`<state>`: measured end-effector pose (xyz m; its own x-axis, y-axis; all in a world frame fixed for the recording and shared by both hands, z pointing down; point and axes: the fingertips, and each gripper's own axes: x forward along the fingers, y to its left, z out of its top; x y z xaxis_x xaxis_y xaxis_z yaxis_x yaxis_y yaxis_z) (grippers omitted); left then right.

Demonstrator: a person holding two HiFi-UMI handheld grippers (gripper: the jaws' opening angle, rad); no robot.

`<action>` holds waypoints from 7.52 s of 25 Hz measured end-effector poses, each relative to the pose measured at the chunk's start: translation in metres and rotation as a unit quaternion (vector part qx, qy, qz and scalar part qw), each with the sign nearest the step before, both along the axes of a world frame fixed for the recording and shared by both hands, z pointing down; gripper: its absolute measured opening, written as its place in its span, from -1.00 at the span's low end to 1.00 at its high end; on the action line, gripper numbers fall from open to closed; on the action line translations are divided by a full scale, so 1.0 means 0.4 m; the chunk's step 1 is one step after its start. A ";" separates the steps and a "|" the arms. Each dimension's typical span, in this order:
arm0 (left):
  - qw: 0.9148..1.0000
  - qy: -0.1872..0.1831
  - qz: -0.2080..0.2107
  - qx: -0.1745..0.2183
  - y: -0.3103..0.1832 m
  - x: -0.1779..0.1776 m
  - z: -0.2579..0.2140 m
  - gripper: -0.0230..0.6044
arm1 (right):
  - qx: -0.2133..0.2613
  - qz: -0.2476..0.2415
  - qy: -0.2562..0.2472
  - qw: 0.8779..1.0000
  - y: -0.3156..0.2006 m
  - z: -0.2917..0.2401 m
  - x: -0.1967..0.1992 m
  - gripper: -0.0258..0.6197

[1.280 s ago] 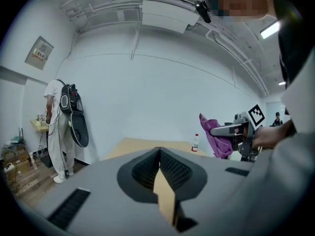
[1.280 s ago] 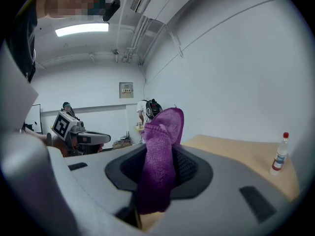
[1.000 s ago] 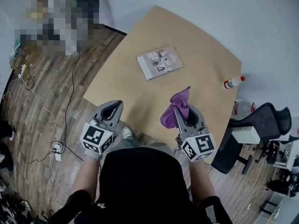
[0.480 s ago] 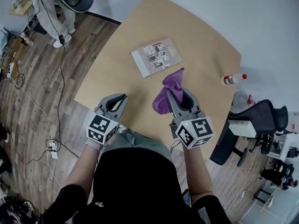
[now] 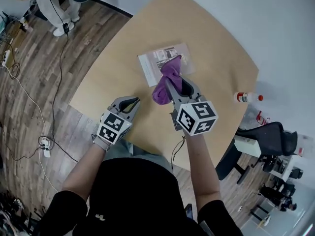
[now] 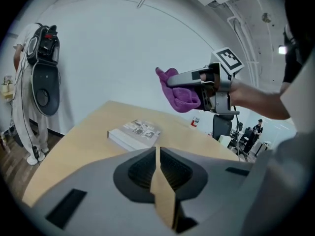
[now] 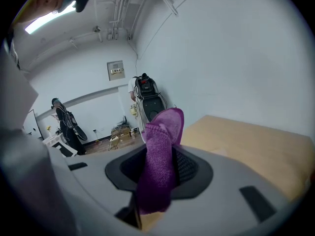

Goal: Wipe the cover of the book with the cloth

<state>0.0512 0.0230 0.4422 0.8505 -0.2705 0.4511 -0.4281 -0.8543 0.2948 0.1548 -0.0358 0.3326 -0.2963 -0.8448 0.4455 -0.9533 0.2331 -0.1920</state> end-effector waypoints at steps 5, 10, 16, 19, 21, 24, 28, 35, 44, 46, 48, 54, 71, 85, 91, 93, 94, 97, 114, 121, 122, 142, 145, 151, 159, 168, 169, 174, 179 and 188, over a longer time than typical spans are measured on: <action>1.000 -0.011 -0.004 -0.025 -0.030 0.039 0.069 -0.84 | -0.035 -0.014 -0.007 0.999 -0.100 0.094 0.009 -0.50; 0.998 -0.032 -0.008 -0.045 -0.049 0.078 0.145 -0.61 | -0.059 -0.031 -0.009 0.998 -0.196 0.180 0.008 -0.50; 0.996 -0.053 -0.027 -0.063 -0.078 0.103 0.225 -0.51 | -0.079 -0.060 0.008 0.995 -0.319 0.275 0.003 -0.49; 0.994 -0.065 -0.039 -0.074 -0.084 0.108 0.265 -0.50 | -0.095 -0.078 0.014 0.992 -0.365 0.328 -0.006 -0.49; 0.994 -0.066 -0.044 -0.076 -0.091 0.116 0.277 -0.50 | -0.104 -0.086 0.015 0.991 -0.390 0.357 -0.015 -0.49; 0.994 -0.067 -0.043 -0.074 -0.100 0.130 0.282 -0.50 | -0.114 -0.094 0.013 0.989 -0.420 0.386 -0.034 -0.49; 0.994 -0.076 -0.052 -0.065 -0.114 0.140 0.282 -0.50 | -0.125 -0.098 0.014 0.987 -0.445 0.423 -0.055 -0.49; 0.993 -0.092 -0.062 -0.040 -0.135 0.140 0.285 -0.56 | -0.140 -0.103 0.044 0.984 -0.449 0.484 -0.073 -0.49; 0.991 -0.096 -0.087 -0.038 -0.170 0.116 0.286 -0.82 | -0.123 -0.107 0.099 0.982 -0.405 0.497 -0.083 -0.49; 0.992 -0.099 -0.077 -0.028 -0.162 0.119 0.282 -0.82 | -0.122 -0.097 0.092 0.983 -0.394 0.493 -0.079 -0.48; 0.993 -0.099 -0.058 -0.017 -0.151 0.125 0.281 -0.81 | -0.119 -0.088 0.086 0.985 -0.385 0.490 -0.074 -0.48; 0.994 -0.105 -0.013 -0.024 -0.091 0.153 0.289 -0.30 | -0.126 -0.063 0.060 0.988 -0.376 0.491 -0.062 -0.48; 0.987 -0.140 -0.061 -0.042 -0.115 0.159 0.311 -0.11 | -0.200 -0.030 -0.013 0.979 -0.375 0.505 -0.051 -0.49; 0.983 -0.112 -0.133 -0.056 -0.183 0.108 0.303 -0.29 | -0.225 -0.031 -0.061 0.972 -0.348 0.512 -0.067 -0.53; 0.988 -0.086 -0.100 -0.085 -0.111 0.104 0.292 -0.29 | -0.173 -0.025 -0.046 0.984 -0.343 0.472 -0.050 -0.52; 0.988 -0.071 -0.103 -0.091 -0.094 0.110 0.280 -0.29 | -0.152 -0.007 -0.055 0.987 -0.355 0.438 -0.019 -0.52; 0.988 -0.064 -0.105 -0.093 -0.090 0.116 0.274 -0.29 | -0.145 0.001 -0.053 0.988 -0.362 0.420 0.002 -0.52; 0.988 -0.055 -0.108 -0.092 -0.095 0.148 0.254 -0.29 | -0.145 0.012 -0.004 0.989 -0.367 0.392 0.097 -0.52; 0.986 -0.067 -0.105 -0.106 -0.130 0.169 0.260 -0.29 | -0.158 0.069 0.099 0.980 -0.268 0.493 0.441 -0.48; 0.987 -0.068 -0.094 -0.113 -0.130 0.168 0.261 -0.29 | -0.155 0.076 0.106 0.979 -0.257 0.495 0.491 -0.44; 0.987 -0.069 -0.095 -0.114 -0.129 0.167 0.260 -0.29 | -0.158 0.079 0.091 0.980 -0.256 0.497 0.490 -0.44; 0.984 -0.077 -0.141 -0.073 -0.147 0.019 0.245 -0.51 | -0.210 0.110 0.094 0.967 -0.036 0.501 0.377 -0.46; 0.986 -0.063 -0.135 -0.071 -0.132 0.016 0.241 -0.40 | -0.187 0.084 0.104 0.973 -0.084 0.461 0.320 -0.47; 0.991 -0.064 -0.091 -0.078 -0.079 0.071 0.240 -0.29 | -0.152 0.008 0.022 0.988 -0.243 0.390 0.106 -0.47; 0.987 -0.091 -0.108 -0.076 -0.098 0.074 0.278 -0.28 | -0.187 -0.047 -0.003 0.981 -0.360 0.440 -0.066 -0.47; 0.988 -0.071 -0.116 -0.077 -0.105 0.070 0.284 -0.29 | -0.228 -0.065 0.049 0.970 -0.373 0.522 -0.101 -0.48; 0.988 -0.072 -0.115 -0.075 -0.105 0.070 0.285 -0.30 | -0.229 -0.067 0.060 0.969 -0.372 0.523 -0.103 -0.48; 0.989 -0.076 -0.109 -0.070 -0.101 0.080 0.284 -0.30 | -0.211 -0.056 0.084 0.972 -0.351 0.517 -0.099 -0.49; 0.989 -0.077 -0.109 -0.060 -0.099 0.077 0.283 -0.32 | -0.206 -0.065 0.083 0.973 -0.309 0.513 -0.117 -0.49; 0.991 -0.080 -0.100 -0.044 -0.100 0.076 0.282 -0.33 | -0.203 -0.086 0.084 0.972 -0.190 0.516 -0.140 -0.49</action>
